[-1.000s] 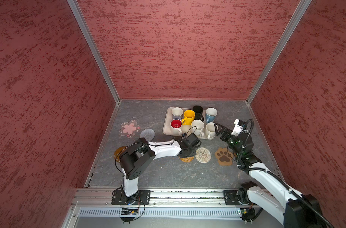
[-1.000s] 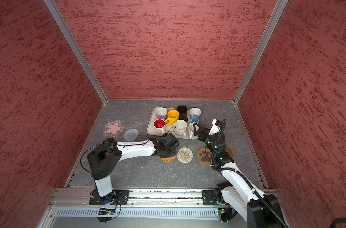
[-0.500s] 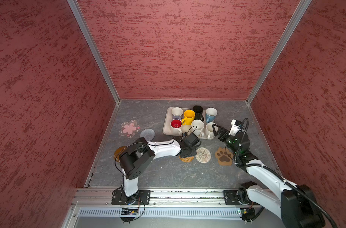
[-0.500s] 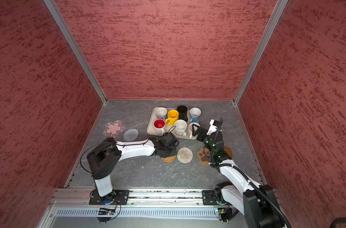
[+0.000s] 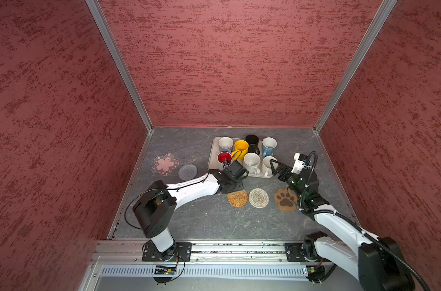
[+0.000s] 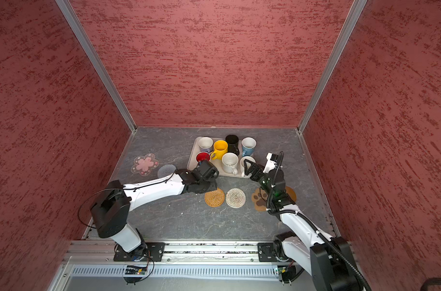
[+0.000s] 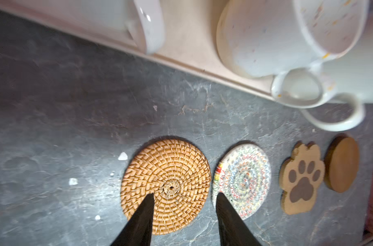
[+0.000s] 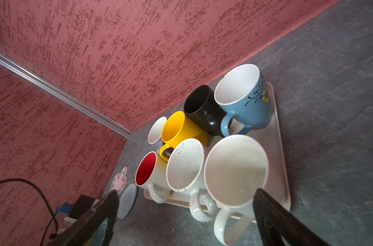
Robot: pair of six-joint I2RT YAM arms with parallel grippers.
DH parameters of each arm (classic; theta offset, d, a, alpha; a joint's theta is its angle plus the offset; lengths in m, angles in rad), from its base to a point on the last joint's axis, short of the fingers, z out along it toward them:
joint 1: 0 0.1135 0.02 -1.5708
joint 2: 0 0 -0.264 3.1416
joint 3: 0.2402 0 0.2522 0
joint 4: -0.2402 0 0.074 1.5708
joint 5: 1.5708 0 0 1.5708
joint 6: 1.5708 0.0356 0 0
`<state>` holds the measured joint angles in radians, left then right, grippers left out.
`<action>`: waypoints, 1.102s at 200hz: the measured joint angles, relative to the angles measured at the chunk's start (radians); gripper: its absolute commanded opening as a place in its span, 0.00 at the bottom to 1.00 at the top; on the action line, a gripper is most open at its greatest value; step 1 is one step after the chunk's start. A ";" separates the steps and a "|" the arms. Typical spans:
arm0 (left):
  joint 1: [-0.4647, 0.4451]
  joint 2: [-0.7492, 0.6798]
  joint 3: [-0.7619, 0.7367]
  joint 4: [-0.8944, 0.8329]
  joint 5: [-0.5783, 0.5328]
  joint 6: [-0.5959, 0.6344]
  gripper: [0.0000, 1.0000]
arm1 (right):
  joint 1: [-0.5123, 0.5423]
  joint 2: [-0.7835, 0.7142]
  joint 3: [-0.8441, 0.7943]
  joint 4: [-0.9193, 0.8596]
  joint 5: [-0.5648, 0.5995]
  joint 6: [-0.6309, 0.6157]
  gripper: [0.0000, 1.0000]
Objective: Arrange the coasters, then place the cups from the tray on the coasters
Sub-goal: 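Lift the left gripper toward the grey woven coaster while the right moves to the tray, then move the left gripper over the grey woven coaster beside the flower coaster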
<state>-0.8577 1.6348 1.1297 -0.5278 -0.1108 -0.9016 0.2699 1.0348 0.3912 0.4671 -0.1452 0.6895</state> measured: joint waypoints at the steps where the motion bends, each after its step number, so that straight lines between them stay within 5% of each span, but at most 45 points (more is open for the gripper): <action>1: 0.001 -0.003 -0.001 0.000 0.000 0.000 0.50 | 0.000 0.000 0.001 -0.001 0.000 -0.001 0.99; 66: 0.111 -0.282 -0.122 -0.048 -0.054 0.048 0.60 | 0.122 0.037 0.148 -0.089 0.000 -0.094 0.99; 148: 0.275 -0.603 -0.294 -0.160 -0.107 0.153 1.00 | 0.321 0.214 0.313 -0.161 0.014 -0.179 0.99; 220: 0.383 -0.645 -0.420 -0.179 -0.161 0.185 0.99 | 0.377 0.416 0.438 -0.175 -0.013 -0.187 0.99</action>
<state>-0.4744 0.9897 0.7094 -0.7063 -0.2718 -0.7166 0.6468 1.4506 0.8295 0.2924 -0.1585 0.5030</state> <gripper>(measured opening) 0.994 0.987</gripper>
